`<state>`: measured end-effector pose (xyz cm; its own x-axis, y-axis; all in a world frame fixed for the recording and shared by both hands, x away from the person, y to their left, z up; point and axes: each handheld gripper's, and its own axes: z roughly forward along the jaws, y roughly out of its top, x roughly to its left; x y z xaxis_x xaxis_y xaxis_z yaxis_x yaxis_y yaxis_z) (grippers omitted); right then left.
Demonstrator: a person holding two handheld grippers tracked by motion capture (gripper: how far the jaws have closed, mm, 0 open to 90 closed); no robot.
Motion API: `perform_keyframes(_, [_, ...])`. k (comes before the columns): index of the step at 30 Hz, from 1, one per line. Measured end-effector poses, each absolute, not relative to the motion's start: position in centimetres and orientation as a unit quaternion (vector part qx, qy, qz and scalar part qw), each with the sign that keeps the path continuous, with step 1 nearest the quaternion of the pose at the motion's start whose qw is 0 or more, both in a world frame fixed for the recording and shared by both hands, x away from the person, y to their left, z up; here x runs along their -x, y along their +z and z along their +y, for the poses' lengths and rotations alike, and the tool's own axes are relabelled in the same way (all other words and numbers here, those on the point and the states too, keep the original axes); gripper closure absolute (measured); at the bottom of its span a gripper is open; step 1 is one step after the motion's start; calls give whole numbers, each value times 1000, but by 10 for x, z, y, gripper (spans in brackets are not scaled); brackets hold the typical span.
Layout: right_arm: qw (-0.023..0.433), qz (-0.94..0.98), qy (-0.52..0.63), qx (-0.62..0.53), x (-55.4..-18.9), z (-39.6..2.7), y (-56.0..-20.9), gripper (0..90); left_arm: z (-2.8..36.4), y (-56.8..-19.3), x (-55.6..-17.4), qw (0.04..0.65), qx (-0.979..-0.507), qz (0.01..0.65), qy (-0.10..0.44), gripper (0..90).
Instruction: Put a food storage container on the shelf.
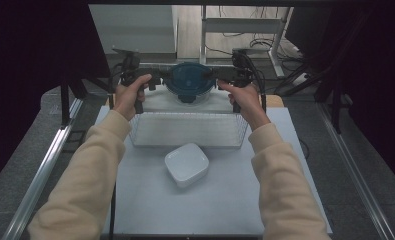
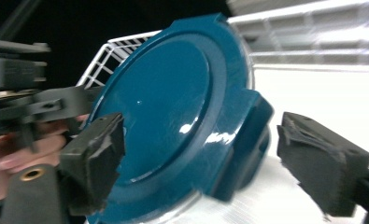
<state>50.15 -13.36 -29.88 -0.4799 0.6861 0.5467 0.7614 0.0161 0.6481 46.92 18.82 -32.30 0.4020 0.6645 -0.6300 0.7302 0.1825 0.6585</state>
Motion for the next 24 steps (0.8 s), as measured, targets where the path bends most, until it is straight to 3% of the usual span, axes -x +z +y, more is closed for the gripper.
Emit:
perform_keyframes(2, [-14,-726,-479,493,-485,-138,-288,97,188,-317,-453,535,-653,537,2,224])
perform_keyframes(6, [-52,-738,-489,462,-460,-147,-281,97,192,-310,-411,535,-677,502,51,221])
perform_keyframes(14, [-91,-762,-504,397,-383,-169,-294,127,193,-330,-333,526,-713,455,85,235])
perform_keyframes(24, [-100,-770,-505,378,-299,-210,-353,164,183,-388,-257,493,-757,417,100,243])
